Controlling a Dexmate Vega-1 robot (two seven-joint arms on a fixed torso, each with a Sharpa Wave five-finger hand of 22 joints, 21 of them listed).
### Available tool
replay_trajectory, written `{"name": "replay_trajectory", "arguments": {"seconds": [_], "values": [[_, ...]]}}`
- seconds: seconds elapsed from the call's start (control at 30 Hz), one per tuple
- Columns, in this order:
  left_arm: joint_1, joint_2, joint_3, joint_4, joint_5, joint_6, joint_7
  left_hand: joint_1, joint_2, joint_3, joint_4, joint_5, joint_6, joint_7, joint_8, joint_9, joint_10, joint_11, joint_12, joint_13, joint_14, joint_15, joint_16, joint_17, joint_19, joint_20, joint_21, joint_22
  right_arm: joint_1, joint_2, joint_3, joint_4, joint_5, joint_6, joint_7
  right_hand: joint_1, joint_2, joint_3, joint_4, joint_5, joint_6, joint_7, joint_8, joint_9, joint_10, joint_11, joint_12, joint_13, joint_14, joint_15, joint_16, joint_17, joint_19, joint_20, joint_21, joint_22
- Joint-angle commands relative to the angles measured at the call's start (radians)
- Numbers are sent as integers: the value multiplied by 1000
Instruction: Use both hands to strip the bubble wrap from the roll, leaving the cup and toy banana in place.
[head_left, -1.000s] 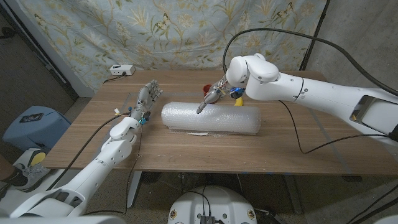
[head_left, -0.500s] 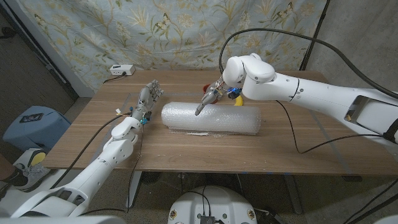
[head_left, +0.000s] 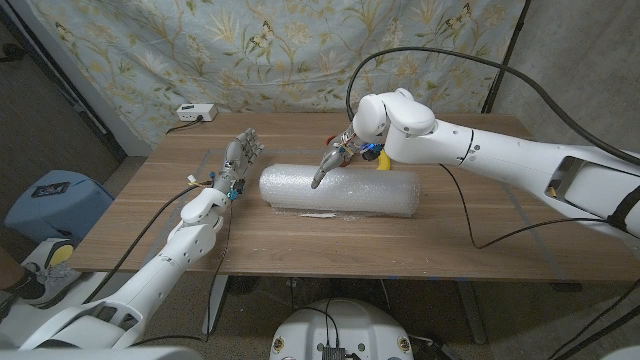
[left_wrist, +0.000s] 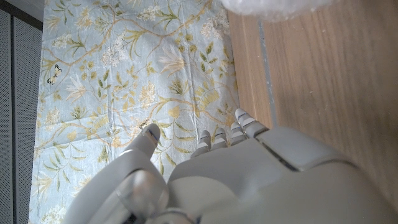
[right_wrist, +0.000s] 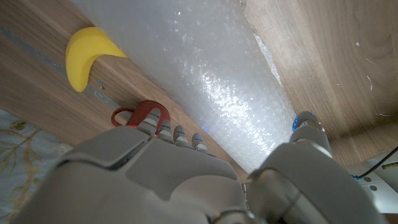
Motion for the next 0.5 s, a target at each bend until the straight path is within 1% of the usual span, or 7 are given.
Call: {"name": "replay_trajectory", "arguments": {"seconds": [0.03,0.3,0.5], "values": [[-1,1,5,-9,1,16,4,0,-3,8,1,6,13,6,9,2,11,3,5,2,6,1,5,2,7,2,6,5,-28,2,15,31,-28,64,-6,29,1,-9,1,15,-235,80,1,3,-216,-1,0,2,-172,-2,6,2,3,-11,5,2],[-7,2,8,-8,2,26,3,-1,-3,8,1,6,23,9,11,3,13,5,6,2,8,1,5,2,9,2,6,5,-52,-13,31,30,-63,82,13,56,0,-17,1,28,-261,62,-1,3,-222,-7,2,3,-172,-2,7,2,3,-18,5,2],[-17,-2,12,1,1,29,-6,-1,-3,9,1,6,28,10,12,3,16,3,6,2,9,0,5,2,9,2,6,5,-75,-21,48,24,-86,82,21,69,0,-22,1,34,-276,57,-2,4,-225,-4,3,4,-171,-3,7,3,5,-15,6,2]]}}
